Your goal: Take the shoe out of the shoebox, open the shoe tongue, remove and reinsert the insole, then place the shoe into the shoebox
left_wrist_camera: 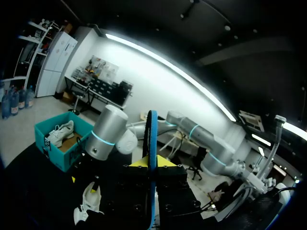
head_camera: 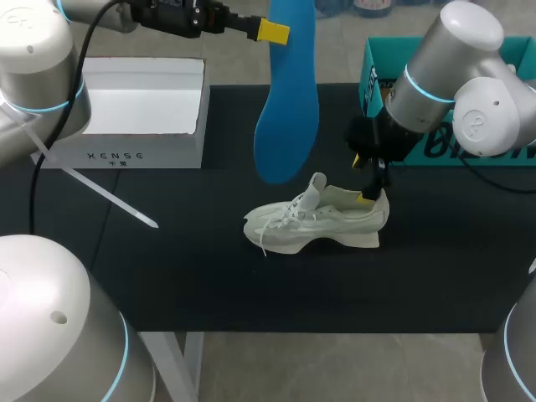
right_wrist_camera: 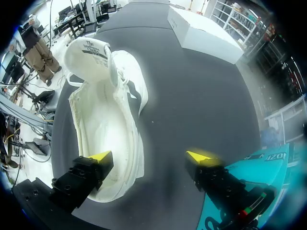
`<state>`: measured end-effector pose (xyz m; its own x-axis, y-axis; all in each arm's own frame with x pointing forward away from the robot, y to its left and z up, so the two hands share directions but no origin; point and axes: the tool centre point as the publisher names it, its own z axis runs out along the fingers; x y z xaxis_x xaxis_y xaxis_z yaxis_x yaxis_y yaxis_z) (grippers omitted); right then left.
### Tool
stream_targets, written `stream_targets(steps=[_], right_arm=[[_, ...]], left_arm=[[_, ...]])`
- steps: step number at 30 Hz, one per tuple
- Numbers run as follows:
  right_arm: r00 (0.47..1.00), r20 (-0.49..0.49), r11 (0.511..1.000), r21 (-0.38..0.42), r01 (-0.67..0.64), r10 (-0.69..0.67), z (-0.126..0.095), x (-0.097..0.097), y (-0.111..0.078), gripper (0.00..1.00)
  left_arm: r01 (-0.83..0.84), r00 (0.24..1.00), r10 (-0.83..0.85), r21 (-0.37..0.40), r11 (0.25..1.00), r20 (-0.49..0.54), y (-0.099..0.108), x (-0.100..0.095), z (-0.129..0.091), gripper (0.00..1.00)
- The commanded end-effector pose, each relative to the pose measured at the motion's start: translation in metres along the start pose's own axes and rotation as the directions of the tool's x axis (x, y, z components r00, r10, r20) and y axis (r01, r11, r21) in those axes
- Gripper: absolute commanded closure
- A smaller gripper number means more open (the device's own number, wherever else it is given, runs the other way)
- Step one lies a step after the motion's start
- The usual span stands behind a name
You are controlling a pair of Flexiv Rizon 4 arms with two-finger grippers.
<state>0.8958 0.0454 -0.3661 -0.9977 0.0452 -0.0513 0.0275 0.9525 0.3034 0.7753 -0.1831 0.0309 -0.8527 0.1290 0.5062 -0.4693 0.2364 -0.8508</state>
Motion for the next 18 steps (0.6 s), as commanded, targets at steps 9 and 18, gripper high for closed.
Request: stream_targets(steps=[9,18], right_arm=[[0.999,-0.053,0.999,0.042,0.004,-0.001,0.023,0.004,0.003,0.0],[0.997,-0.072,0.997,0.072,0.005,0.0,0.029,0.012,0.006,1.0]], left_arm=[[-0.001,1.0,0.001,0.001,1.0,0.002,0.001,0.0,0.0,1.0],[-0.001,1.0,0.001,0.001,1.0,0.002,0.001,0.0,0.0,1.0]])
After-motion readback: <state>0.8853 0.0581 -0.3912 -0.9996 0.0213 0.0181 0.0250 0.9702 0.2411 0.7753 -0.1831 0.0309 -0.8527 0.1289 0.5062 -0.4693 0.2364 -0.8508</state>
